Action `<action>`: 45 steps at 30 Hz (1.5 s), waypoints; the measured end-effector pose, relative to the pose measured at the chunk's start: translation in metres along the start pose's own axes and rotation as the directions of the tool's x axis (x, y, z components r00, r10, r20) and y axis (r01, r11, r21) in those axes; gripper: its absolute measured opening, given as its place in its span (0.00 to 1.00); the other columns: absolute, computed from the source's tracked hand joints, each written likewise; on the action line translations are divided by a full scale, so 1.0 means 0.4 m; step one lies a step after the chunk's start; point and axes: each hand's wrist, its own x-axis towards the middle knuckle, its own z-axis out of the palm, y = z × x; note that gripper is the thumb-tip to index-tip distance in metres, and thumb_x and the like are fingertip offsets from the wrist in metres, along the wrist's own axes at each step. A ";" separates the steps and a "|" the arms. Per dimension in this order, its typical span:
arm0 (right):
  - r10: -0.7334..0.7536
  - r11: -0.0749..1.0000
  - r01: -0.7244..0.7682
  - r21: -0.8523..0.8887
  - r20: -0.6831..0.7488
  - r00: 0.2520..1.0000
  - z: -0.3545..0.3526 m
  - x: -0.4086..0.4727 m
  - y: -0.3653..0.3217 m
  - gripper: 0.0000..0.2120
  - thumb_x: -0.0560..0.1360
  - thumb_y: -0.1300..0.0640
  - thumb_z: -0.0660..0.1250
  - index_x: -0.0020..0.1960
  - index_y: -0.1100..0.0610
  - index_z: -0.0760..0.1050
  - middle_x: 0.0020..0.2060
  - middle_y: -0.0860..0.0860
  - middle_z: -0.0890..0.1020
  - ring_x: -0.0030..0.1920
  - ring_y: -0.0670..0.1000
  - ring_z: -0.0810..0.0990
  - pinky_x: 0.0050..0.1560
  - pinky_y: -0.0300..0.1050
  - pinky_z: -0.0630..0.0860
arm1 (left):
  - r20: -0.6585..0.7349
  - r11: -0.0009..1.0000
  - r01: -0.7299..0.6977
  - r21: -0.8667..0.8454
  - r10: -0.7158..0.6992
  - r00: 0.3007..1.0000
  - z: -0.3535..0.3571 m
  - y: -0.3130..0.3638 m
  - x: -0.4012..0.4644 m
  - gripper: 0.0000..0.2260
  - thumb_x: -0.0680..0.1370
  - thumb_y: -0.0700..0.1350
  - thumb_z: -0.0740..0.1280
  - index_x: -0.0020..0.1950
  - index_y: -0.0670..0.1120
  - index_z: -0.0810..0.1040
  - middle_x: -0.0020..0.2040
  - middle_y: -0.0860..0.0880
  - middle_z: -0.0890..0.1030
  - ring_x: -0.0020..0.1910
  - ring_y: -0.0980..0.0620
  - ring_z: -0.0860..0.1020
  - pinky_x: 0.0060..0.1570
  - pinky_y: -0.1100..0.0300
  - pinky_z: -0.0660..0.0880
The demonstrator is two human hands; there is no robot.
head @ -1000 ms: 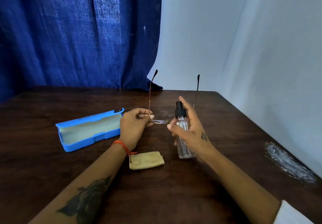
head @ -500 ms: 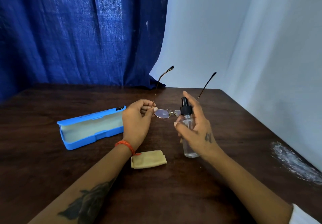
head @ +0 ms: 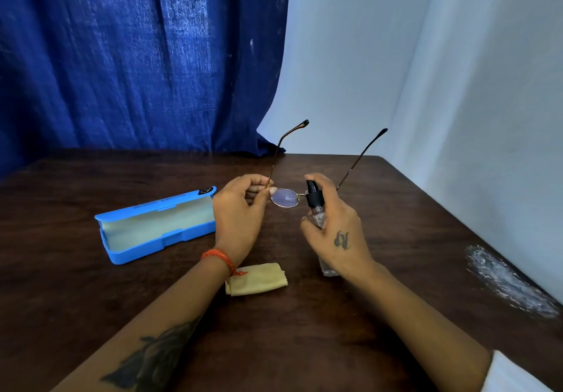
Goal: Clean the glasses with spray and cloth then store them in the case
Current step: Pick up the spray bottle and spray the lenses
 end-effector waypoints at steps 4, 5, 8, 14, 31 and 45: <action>0.051 0.999 -0.049 0.016 -0.100 0.994 -0.014 -0.001 0.011 0.32 0.68 0.61 0.66 0.68 0.46 0.60 0.38 0.48 0.76 0.34 0.44 0.74 0.37 0.39 0.71 | -0.013 1.000 0.004 -0.001 -0.004 1.000 -0.004 -0.002 0.002 0.06 0.71 0.40 0.71 0.47 0.47 0.80 0.44 0.46 0.82 0.43 0.51 0.81 0.46 0.54 0.80; 0.059 0.998 -0.061 -0.006 -0.135 0.989 -0.021 0.001 0.015 0.31 0.68 0.61 0.66 0.68 0.46 0.60 0.37 0.47 0.75 0.34 0.42 0.73 0.35 0.38 0.70 | -0.020 1.000 0.011 -0.003 -0.011 1.000 -0.006 -0.003 0.003 0.06 0.71 0.40 0.71 0.47 0.47 0.80 0.44 0.46 0.82 0.43 0.51 0.81 0.46 0.55 0.80; 0.082 0.992 -0.099 -0.082 -0.189 0.978 -0.048 0.008 0.027 0.31 0.69 0.62 0.67 0.68 0.47 0.61 0.40 0.48 0.76 0.35 0.44 0.74 0.38 0.40 0.71 | -0.054 1.000 0.027 -0.005 -0.027 0.998 -0.010 -0.005 0.010 0.06 0.71 0.40 0.71 0.46 0.48 0.79 0.44 0.47 0.82 0.43 0.51 0.80 0.46 0.58 0.79; 0.078 0.976 -0.103 -0.190 -0.137 0.988 -0.061 0.007 0.034 0.28 0.69 0.62 0.66 0.66 0.50 0.62 0.38 0.48 0.74 0.33 0.49 0.73 0.39 0.42 0.70 | -0.095 0.998 0.054 -0.042 -0.058 0.994 -0.018 -0.008 0.017 0.06 0.71 0.40 0.71 0.44 0.50 0.78 0.43 0.48 0.82 0.40 0.54 0.79 0.41 0.72 0.75; 0.144 0.984 -0.084 0.155 -0.430 0.891 -0.066 0.032 0.086 0.32 0.74 0.60 0.68 0.72 0.59 0.55 0.68 0.59 0.64 0.63 0.47 0.66 0.55 0.19 0.59 | -0.091 0.994 0.060 -0.086 -0.068 0.994 -0.023 -0.003 0.017 0.07 0.71 0.39 0.71 0.45 0.49 0.78 0.40 0.52 0.80 0.37 0.60 0.78 0.37 0.77 0.73; -0.053 0.978 -0.054 -0.200 -0.495 0.867 -0.067 0.018 0.081 0.36 0.69 0.54 0.73 0.69 0.58 0.58 0.65 0.62 0.67 0.66 0.59 0.65 0.63 0.62 0.67 | -0.087 0.993 0.077 -0.090 -0.085 0.993 -0.026 -0.005 0.017 0.07 0.71 0.39 0.71 0.44 0.49 0.78 0.38 0.56 0.79 0.34 0.68 0.77 0.36 0.76 0.73</action>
